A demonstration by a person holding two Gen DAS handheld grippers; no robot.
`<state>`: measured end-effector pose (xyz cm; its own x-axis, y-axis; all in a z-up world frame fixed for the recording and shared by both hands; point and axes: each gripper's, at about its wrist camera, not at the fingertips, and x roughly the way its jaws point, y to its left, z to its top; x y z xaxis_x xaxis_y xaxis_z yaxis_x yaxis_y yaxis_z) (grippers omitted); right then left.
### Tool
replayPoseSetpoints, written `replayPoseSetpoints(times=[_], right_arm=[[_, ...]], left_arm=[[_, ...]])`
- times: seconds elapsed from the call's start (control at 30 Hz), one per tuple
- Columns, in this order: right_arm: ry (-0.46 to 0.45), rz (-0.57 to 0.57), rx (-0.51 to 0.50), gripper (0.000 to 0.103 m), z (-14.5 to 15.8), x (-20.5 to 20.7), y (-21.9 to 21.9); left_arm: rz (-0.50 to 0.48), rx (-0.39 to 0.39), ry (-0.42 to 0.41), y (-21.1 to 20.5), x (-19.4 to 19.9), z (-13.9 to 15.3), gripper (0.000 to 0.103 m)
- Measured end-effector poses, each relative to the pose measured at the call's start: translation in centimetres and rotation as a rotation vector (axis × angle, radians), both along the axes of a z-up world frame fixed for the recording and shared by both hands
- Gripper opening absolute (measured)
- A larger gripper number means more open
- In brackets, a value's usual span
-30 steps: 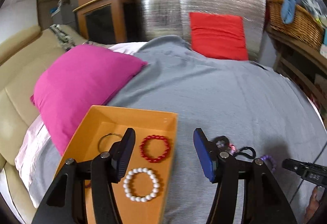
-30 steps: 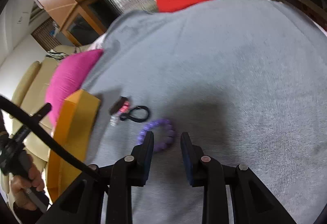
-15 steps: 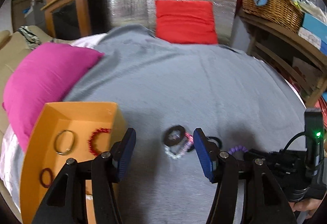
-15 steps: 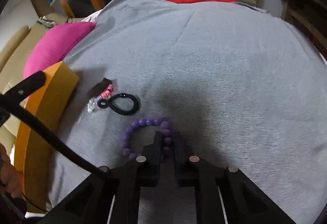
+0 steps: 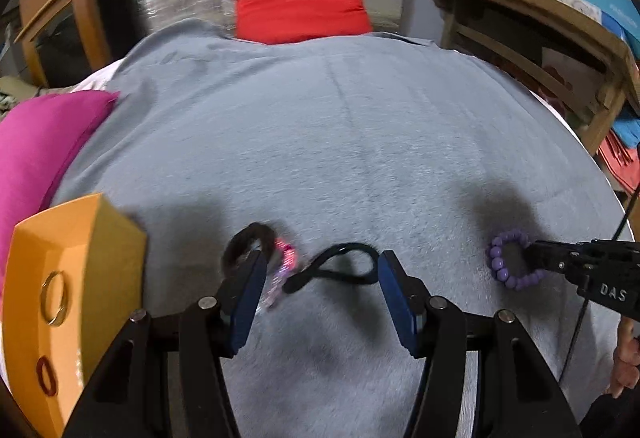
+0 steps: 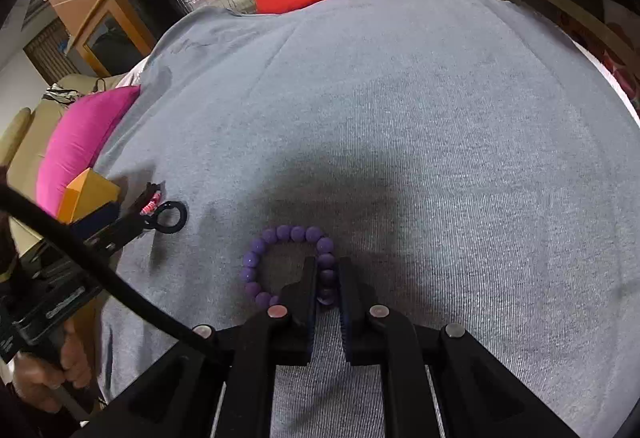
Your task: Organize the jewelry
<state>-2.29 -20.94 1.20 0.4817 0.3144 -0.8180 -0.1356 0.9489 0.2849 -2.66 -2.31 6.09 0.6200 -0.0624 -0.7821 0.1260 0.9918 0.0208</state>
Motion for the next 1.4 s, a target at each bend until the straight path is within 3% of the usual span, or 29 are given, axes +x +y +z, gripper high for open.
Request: replayPoseSetpoints(times=[0.07,0.2,0.27,0.3,0.33,0.57,0.6,0.67,0.73,0.93,1.1,1.3,1.4], right_arm=[[-0.003,0.001,-0.012,0.011,0.0,-0.1,0.2],[-0.003,0.001,-0.019,0.011,0.0,-0.1,0.7],[-0.004,0.001,-0.019,0.011,-0.1,0.0,0.8],[-0.004,0.001,-0.016,0.011,-0.1,0.0,0.9],[-0.003,0.002,-0.014,0.011,-0.1,-0.1,0.5],[-0.004,0.004,-0.011,0.011,-0.1,-0.3,0.0],[-0.004,0.005,-0.011,0.011,-0.1,-0.3,0.0],[-0.003,0.005,-0.011,0.011,-0.2,-0.3,0.0],[-0.004,0.005,-0.012,0.011,-0.2,-0.3,0.0],[-0.006,0.007,-0.013,0.011,-0.3,-0.4,-0.1],[-0.012,0.01,-0.016,0.012,-0.4,-0.3,-0.1],[-0.017,0.008,-0.023,0.012,-0.3,-0.4,0.0],[-0.022,0.009,-0.024,0.012,-0.3,-0.6,-0.1]], left_arm=[[-0.018,-0.011,0.029,-0.5,0.5,-0.6,0.059],[-0.055,-0.01,0.084,-1.2,1.2,-2.0,0.043],[-0.061,-0.033,0.095,-1.2,1.1,-2.0,0.032],[-0.067,-0.069,0.115,-1.1,1.1,-2.0,0.02],[-0.068,-0.118,0.14,-1.0,1.0,-2.0,0.015],[-0.082,-0.236,0.183,-0.2,-1.0,-1.1,0.015],[-0.083,-0.225,0.174,-0.1,-1.4,-0.8,0.016],[-0.091,-0.212,0.17,0.1,-2.0,-0.5,0.029],[-0.088,-0.192,0.157,0.4,-2.6,-0.2,0.054],[-0.105,-0.148,0.125,1.1,-4.0,0.7,0.054],[-0.112,-0.168,0.119,1.7,-4.4,1.4,0.055],[-0.029,-0.091,0.158,1.6,-3.5,-0.1,0.06],[0.021,-0.128,0.179,2.0,-2.7,-1.1,0.06]])
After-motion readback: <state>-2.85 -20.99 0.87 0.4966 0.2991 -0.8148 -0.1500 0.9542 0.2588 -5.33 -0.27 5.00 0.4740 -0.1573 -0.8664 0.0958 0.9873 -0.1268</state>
